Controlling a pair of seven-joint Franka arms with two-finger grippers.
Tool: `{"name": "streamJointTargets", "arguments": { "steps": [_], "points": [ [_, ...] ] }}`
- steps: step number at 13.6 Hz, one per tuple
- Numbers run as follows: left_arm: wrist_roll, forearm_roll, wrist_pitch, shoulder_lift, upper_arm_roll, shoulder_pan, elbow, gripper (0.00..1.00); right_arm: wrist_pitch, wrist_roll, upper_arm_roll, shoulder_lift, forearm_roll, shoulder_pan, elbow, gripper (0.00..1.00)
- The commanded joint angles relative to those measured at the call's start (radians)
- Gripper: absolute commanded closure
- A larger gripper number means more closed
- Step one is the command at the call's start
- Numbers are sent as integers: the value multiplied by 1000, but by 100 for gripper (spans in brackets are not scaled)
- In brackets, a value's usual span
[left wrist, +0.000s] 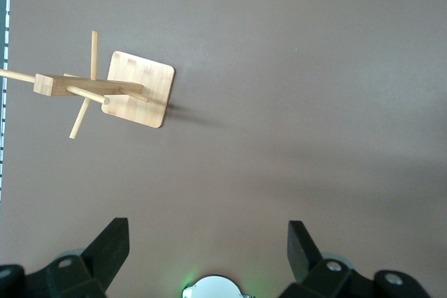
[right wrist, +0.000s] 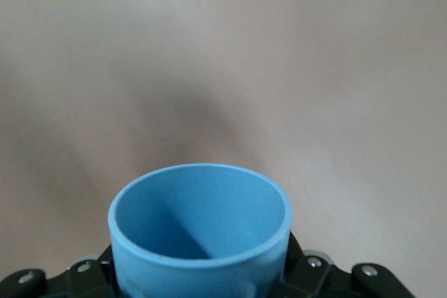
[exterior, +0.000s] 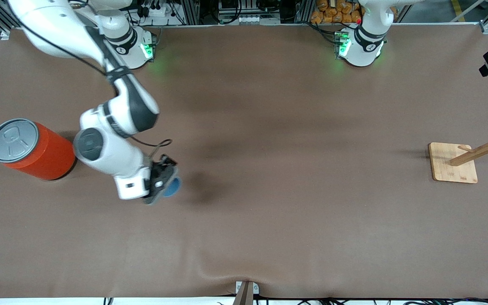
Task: Flip cup
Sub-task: 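Lift the blue cup and carry it toward the table center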
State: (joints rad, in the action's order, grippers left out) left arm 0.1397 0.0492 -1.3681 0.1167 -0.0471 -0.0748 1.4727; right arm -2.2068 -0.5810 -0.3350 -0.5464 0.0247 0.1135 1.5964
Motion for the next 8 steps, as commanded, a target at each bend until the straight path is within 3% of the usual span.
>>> {"name": "streamJointTargets", "arguments": {
  "steps": [1, 8],
  "points": [
    [-20, 0, 14, 0, -5, -8, -5, 0, -27, -39, 4, -32, 75, 66, -19, 36],
    [-18, -17, 0, -34, -5, -5, -3, 0, -25, -172, 4, -72, 113, 306, -46, 36]
  ]
}}
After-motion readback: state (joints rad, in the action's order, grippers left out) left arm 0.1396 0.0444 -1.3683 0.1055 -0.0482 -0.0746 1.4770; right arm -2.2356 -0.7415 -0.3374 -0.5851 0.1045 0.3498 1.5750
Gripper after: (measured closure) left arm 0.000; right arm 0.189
